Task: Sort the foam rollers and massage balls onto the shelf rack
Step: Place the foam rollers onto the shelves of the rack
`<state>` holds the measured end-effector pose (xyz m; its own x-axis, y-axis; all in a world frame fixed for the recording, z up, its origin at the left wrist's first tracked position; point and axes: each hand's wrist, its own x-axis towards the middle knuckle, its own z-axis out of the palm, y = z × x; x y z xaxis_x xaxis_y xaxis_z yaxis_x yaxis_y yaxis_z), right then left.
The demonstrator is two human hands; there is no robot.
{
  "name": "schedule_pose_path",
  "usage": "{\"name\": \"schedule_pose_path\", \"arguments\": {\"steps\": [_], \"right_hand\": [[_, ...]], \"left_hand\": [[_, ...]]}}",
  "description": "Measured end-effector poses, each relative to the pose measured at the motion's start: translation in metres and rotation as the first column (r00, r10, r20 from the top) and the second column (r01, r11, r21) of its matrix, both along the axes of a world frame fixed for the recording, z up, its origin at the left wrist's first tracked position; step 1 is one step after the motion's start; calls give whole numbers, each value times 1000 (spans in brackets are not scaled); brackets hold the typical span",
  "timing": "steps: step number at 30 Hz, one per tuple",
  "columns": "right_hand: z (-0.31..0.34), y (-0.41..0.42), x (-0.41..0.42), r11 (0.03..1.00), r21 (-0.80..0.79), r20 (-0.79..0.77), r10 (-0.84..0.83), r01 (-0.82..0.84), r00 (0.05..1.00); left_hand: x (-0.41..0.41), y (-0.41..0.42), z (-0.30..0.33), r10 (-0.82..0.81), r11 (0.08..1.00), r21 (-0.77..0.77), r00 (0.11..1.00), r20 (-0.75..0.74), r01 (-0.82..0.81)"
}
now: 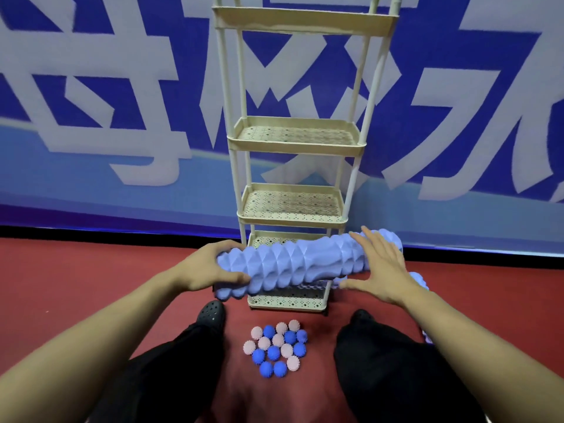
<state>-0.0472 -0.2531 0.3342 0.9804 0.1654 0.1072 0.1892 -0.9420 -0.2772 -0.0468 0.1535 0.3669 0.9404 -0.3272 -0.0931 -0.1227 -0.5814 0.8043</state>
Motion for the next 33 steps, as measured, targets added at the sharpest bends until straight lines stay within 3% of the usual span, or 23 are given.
{"name": "schedule_pose_path", "arguments": {"steps": [5,10,16,25,33], "right_hand": [[10,-3,20,963,-145,-168,202,-226,965],[17,5,21,957,-134,-312,206,-258,928],[-2,6,12,977,-107,-333,140,-185,933],[-40,13,20,946,-288,-297,-235,148,925],[-81,60,62,905,-312,-242,-370,289,897]], "left_hand": [[-1,21,9,-92,994,58,995,27,91],[1,29,5,-128,990,60,990,50,125],[19,35,-33,-73,990,126,997,38,68],[46,25,-99,205,977,56,978,43,-207],[64,-13,-139,301,952,-29,951,-68,-304]]}}
